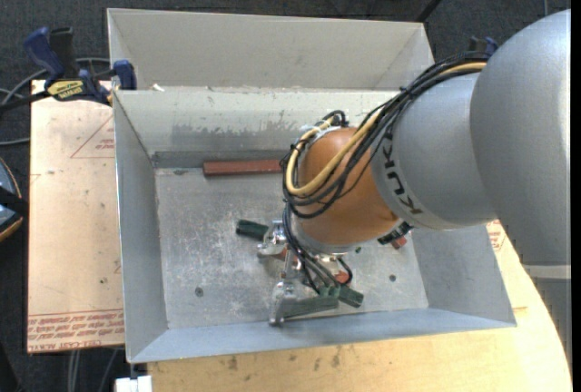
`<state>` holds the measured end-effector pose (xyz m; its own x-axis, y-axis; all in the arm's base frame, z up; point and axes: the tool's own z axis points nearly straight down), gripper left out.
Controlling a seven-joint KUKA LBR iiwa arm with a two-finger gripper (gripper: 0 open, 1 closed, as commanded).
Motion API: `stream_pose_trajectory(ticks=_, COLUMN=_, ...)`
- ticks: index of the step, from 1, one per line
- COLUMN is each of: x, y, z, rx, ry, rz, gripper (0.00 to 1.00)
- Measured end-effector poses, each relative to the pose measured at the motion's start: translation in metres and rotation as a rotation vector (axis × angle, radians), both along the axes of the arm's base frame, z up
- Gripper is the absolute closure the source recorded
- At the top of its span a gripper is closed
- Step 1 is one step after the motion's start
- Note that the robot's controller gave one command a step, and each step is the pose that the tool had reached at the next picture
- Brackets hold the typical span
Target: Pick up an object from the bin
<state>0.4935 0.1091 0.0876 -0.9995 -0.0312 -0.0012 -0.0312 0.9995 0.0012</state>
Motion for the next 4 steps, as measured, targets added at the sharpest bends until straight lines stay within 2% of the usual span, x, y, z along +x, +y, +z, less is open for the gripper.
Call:
stream_pose_trajectory(ticks=1, x=0.003, y=-0.004, z=0.002, rx=0.001, ry=0.000, rz=-0.062, gripper=0.00)
stream_pose_trajectory(ticks=2, x=-0.005, y=0.002, z=0.045, rx=-0.001, ry=0.006, rz=0.107, gripper=0.00)
stream_pose_trajectory(ticks=3, x=0.010, y=-0.083, z=-0.002, rx=0.011, ry=-0.041, rz=0.059, gripper=1.00)
stream_pose_trajectory(ticks=4, x=0.007, y=-0.086, z=-0.006, rx=0.007, ry=-0.034, rz=0.056, gripper=0.00)
